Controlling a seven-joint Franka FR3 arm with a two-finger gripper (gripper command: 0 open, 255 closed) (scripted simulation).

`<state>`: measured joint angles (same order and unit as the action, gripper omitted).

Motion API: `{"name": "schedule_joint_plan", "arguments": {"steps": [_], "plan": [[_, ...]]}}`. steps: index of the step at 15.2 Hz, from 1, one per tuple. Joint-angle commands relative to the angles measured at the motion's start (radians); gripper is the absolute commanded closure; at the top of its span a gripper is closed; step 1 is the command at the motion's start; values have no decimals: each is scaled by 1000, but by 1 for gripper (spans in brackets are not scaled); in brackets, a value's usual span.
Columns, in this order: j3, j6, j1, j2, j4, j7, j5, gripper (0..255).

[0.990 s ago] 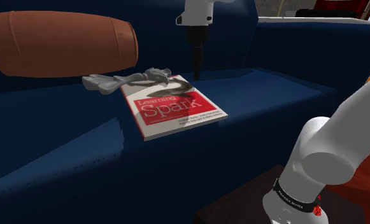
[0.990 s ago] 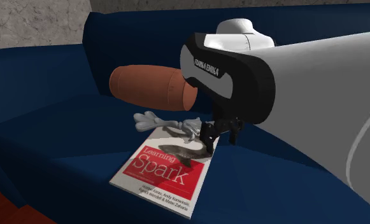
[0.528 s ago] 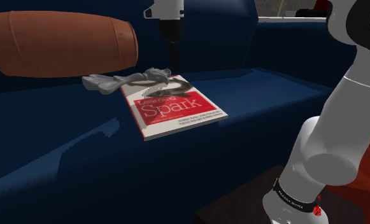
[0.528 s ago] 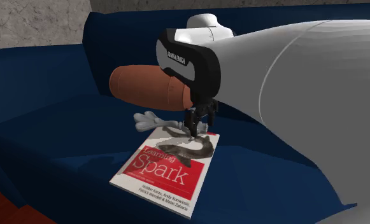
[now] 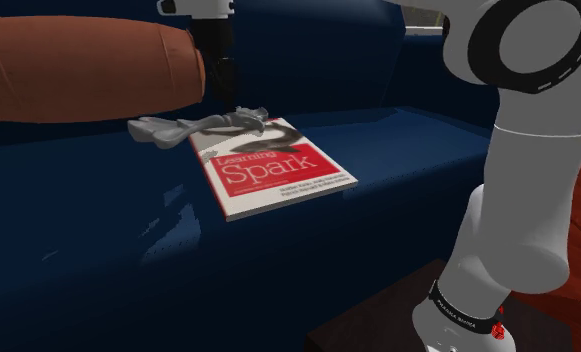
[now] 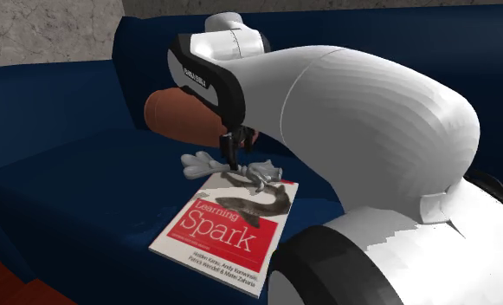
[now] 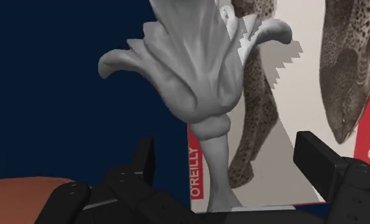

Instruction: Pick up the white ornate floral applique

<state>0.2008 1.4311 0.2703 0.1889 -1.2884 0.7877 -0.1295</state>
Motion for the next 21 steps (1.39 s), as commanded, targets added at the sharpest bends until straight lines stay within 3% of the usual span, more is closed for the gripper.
{"name": "schedule_joint_plan", "arguments": {"steps": [1, 3, 10, 12, 13, 21], "plan": [[22, -27, 31, 70, 101, 46, -32, 0], [34, -47, 55, 116, 170, 74, -54, 0], [33, 83, 37, 62, -13, 66, -39, 0], [33, 83, 37, 62, -14, 66, -39, 0], [32, 83, 37, 61, -14, 66, -38, 255], [32, 83, 36, 59, -17, 67, -38, 255]]}}
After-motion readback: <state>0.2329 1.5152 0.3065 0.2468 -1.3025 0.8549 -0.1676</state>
